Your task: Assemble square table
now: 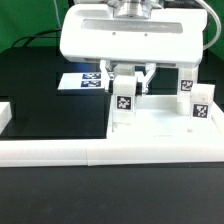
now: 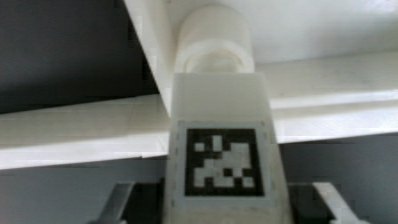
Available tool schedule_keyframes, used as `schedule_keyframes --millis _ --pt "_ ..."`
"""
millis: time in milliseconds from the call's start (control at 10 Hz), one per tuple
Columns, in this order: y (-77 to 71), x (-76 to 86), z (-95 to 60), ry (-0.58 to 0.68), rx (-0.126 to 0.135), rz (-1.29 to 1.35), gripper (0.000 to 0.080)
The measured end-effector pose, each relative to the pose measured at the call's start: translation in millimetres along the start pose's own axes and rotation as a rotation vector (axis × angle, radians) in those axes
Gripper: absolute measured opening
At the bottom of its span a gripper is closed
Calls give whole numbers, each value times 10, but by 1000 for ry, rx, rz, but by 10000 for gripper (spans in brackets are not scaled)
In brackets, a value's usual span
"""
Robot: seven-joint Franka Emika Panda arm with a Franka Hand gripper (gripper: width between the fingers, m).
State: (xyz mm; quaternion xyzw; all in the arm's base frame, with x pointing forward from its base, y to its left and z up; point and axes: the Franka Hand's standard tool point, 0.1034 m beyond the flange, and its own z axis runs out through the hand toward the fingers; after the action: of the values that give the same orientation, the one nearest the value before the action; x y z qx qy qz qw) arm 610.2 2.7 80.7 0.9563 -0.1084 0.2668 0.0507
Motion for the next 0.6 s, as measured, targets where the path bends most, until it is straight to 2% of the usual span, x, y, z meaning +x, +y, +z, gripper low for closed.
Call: schedule_keyframes --millis 300,600 --pt "-12 -6 45 54 0 -17 291" --pt "-11 -7 46 53 -1 -39 292"
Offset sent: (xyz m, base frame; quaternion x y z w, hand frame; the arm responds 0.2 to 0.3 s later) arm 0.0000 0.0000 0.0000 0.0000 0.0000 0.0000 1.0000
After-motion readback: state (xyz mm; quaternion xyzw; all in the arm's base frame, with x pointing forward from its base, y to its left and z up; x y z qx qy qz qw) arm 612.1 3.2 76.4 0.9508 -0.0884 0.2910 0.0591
